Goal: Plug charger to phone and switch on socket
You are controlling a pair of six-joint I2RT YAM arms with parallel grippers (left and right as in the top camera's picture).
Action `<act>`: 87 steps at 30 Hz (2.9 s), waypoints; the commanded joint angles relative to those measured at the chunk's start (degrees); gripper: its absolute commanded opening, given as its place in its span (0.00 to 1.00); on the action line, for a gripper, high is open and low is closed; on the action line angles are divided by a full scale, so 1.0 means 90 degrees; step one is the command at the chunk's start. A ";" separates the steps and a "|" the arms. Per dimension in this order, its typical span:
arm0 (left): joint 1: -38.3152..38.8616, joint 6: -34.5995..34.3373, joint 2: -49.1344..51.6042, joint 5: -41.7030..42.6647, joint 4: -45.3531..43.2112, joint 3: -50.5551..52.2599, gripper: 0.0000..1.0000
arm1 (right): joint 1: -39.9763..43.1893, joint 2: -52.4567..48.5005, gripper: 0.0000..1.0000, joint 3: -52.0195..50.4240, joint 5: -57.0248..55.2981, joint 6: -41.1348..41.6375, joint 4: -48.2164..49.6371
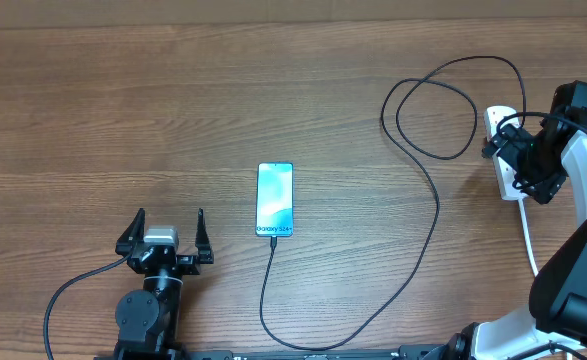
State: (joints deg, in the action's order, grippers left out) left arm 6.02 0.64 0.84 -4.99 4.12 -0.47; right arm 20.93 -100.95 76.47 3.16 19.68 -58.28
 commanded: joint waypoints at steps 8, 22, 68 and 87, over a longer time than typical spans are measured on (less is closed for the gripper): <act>0.0027 0.0121 -0.0066 -0.0034 -0.0010 0.0022 1.00 | -0.0015 0.0022 1.00 0.0083 0.0015 -0.0005 0.0015; 0.0027 0.0121 -0.0066 -0.0034 -0.0010 0.0022 1.00 | -0.0015 -0.0097 1.00 0.0083 0.0015 -0.0005 0.0017; 0.0027 0.0121 -0.0066 -0.0034 -0.0010 0.0022 1.00 | -0.1846 0.2344 1.00 0.0070 0.0015 -0.0005 0.0012; 0.0027 0.0121 -0.0066 -0.0034 -0.0010 0.0022 1.00 | -0.1843 0.2407 1.00 -0.1719 0.0015 -0.0005 0.0015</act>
State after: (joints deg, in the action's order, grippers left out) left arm 6.02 0.64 0.86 -4.99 4.10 -0.47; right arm 4.45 -79.96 62.94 3.20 19.68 -58.30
